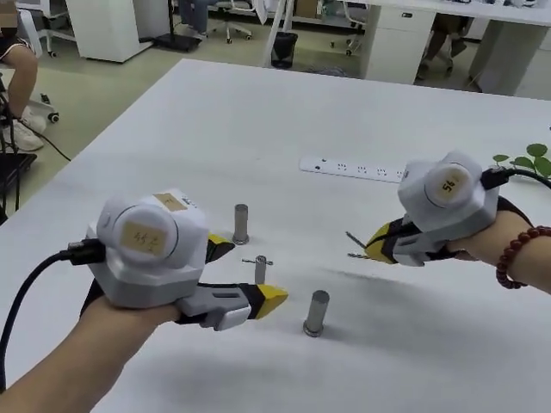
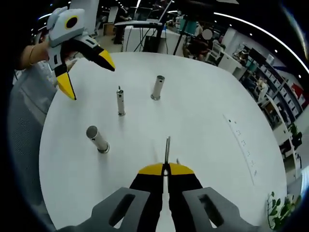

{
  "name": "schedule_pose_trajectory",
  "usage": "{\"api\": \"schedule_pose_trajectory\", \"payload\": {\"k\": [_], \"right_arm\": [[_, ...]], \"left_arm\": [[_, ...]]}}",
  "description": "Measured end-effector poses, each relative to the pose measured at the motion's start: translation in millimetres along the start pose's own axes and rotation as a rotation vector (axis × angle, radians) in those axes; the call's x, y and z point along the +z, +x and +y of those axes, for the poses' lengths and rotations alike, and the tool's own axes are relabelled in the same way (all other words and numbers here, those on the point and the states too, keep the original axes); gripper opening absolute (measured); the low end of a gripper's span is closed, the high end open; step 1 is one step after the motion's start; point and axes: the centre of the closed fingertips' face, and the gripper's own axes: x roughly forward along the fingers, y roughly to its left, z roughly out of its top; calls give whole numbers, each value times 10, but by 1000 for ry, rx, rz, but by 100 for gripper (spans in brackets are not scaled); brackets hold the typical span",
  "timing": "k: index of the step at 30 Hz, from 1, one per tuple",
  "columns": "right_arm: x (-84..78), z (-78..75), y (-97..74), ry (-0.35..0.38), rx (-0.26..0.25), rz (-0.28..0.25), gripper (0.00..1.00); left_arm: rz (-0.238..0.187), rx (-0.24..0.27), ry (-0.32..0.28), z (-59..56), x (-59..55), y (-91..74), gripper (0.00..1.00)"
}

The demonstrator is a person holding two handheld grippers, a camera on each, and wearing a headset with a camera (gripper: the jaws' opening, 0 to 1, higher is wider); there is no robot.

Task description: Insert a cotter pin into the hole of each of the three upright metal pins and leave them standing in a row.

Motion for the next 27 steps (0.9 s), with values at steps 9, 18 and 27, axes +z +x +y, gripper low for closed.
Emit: {"api": "schedule_pose_trajectory", "payload": {"k": [9,18,27], "right_arm": [[203,202,-161,-145,-11,-67,0],[320,394,-204,-241,0,-111,0],[539,568,-298,-298,22,-179,0]], "left_arm": [[-17,-43,-54,-85,198,77,44],[-38,-128,-164,-242,340,175,34],[-43,-195,-267,-386,376,223,22]]}}
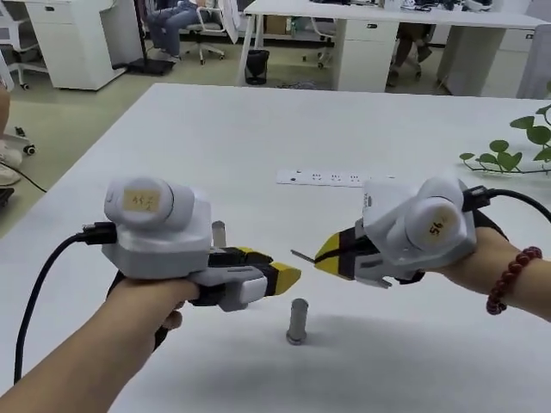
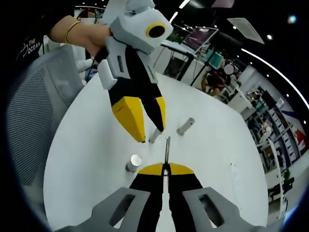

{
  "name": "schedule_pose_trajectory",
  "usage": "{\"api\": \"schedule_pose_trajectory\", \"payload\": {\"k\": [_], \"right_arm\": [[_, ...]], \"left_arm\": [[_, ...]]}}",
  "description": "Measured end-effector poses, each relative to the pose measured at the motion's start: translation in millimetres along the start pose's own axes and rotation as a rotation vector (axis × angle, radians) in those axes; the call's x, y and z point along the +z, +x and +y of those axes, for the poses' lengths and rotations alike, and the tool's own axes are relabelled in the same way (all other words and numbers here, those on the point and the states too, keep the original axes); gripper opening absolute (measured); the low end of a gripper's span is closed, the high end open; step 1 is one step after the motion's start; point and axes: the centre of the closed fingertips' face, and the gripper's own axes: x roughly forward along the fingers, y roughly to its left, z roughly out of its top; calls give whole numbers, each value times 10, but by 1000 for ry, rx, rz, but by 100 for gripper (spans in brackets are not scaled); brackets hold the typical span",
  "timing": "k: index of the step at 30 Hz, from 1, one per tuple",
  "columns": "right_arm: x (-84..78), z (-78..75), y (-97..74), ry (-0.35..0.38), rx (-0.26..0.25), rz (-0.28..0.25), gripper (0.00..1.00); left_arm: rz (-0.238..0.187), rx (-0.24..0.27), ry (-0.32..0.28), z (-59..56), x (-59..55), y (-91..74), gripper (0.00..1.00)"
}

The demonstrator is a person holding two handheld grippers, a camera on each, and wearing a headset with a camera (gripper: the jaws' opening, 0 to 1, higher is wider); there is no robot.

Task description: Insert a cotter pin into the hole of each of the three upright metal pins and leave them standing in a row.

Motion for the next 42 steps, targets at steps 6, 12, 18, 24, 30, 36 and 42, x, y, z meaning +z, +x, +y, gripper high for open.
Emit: {"api": "schedule_pose_trajectory", "payload": {"k": [6,12,18,24,30,36,42], "right_arm": [[131,85,-19,-54,19,-16,0],[196,144,-20,-88,30,-22,0],[215,162,-24,-94,32,-24,0],[236,170,-34,-105,25,-25,0],[250,175,-42,-110,18,-27,0],[248,177,-43,-108,16,-27,0],[245,187,-41,-61,27,-34,0]], "left_arm": [[-6,-30,-51,-66,3,6,14],[-30,-58,-105,-94,19,-9,7],[-42,-63,-149,-93,7,-27,3],[-53,-65,-184,-92,9,-24,1],[-73,-76,-226,-108,34,-16,0],[-80,-79,-229,-115,30,-12,0],[-85,-83,-103,-140,27,-16,0]]}}
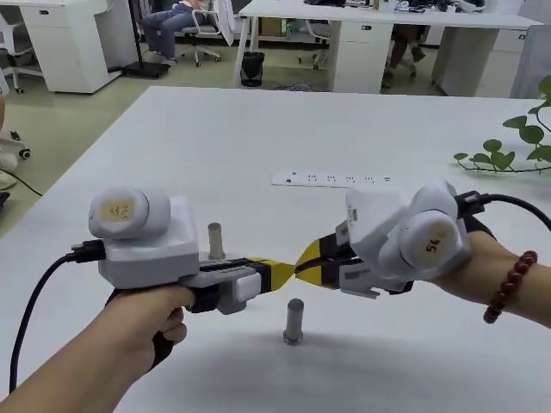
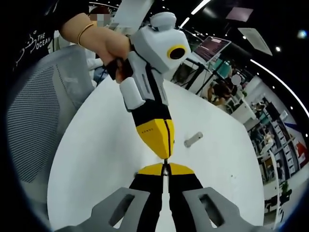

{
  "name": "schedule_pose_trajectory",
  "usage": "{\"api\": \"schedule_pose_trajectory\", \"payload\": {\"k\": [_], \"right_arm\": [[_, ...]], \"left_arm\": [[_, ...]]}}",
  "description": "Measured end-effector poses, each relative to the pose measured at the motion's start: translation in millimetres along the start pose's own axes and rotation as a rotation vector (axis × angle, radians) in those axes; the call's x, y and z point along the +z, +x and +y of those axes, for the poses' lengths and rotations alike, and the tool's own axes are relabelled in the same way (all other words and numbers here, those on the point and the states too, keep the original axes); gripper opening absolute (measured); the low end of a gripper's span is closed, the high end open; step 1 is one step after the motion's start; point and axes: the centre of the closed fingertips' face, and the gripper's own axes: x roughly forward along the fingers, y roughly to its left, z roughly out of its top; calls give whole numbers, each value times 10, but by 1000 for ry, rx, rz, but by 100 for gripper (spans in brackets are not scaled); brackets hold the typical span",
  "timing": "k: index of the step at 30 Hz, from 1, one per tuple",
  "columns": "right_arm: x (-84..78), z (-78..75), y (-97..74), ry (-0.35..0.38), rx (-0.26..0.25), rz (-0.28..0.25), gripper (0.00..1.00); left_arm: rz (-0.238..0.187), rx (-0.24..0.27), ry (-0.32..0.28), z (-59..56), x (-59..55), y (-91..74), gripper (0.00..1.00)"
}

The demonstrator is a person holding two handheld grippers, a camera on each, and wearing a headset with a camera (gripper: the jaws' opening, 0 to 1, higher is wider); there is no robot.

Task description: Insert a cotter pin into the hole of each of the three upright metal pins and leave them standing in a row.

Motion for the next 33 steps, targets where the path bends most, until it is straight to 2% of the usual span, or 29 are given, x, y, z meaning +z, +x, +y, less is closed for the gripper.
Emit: {"api": "schedule_pose_trajectory", "payload": {"k": [3,7,13,18,21,25,29,33], "right_arm": [[-3,14,2,16,6,-4,0],[-23,37,14,85,25,-13,0],[-26,91,-14,220,55,-69,0],[-54,123,-39,308,78,-99,1],[-57,151,-57,356,93,-122,4],[-42,215,-84,433,130,-167,5],[-41,273,-104,497,162,-203,5],[-16,327,-116,536,179,-226,5]], "left_arm": [[7,-4,18,21,-7,4,0],[16,-8,67,17,-37,12,0],[16,-47,180,-69,-66,-13,0],[19,-68,233,-65,-90,-32,0],[-5,-111,291,-117,-69,-53,0],[2,-137,349,-161,-85,-79,0],[11,-163,391,-200,-113,-99,0],[19,-190,398,-235,-146,-113,0]]}}
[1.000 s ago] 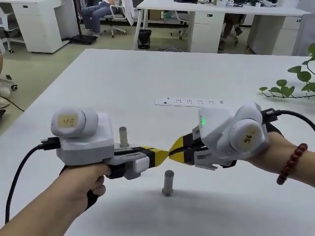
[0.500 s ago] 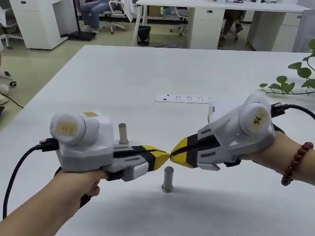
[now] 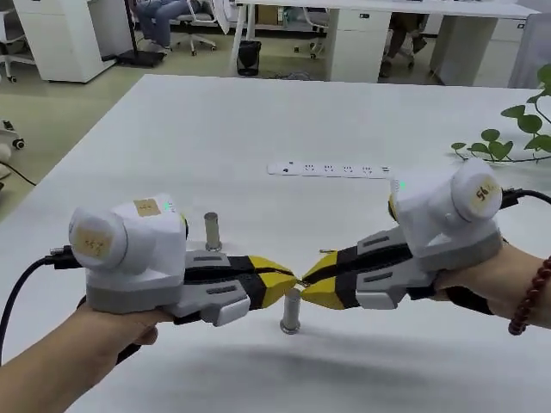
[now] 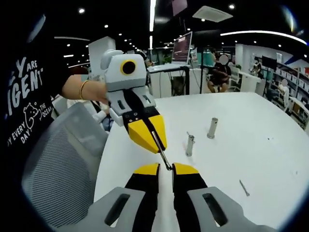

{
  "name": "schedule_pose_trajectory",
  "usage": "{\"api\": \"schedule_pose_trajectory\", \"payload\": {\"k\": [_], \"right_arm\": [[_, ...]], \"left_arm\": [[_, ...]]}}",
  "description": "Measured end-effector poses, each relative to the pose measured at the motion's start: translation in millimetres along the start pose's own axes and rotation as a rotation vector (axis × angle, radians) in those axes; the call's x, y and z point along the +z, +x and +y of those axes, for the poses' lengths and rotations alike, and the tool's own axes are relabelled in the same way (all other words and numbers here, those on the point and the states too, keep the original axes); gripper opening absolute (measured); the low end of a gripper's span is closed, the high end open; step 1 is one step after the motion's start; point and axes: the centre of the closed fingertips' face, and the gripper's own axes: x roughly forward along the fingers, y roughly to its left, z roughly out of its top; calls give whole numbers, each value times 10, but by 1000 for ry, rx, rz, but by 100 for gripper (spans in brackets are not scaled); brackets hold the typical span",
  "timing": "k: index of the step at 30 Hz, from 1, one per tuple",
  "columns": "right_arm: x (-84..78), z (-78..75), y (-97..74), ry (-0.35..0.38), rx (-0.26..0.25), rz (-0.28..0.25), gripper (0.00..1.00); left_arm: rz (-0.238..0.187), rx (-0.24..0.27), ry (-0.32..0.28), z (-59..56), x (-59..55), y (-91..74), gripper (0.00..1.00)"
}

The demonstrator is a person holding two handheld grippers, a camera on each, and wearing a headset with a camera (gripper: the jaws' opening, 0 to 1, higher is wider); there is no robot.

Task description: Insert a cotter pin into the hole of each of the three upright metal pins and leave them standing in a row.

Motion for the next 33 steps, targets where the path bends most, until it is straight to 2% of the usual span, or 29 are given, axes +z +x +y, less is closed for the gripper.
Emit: {"api": "schedule_pose_trajectory", "payload": {"k": [7,12,18,26,33], "right_arm": [[11,142,10,1,41,-15,2],[-40,173,20,-29,54,11,0],[-67,182,18,-69,67,45,0],[-132,172,35,-182,62,140,0],[-208,163,46,-247,62,203,0]], "left_arm": [[-11,-55,-4,-104,5,2,0],[-3,-74,-4,-170,-17,5,0],[7,-79,-8,-187,-55,-7,0],[26,-69,-15,-180,-114,10,0],[32,-16,-17,-142,-164,67,3]]}}
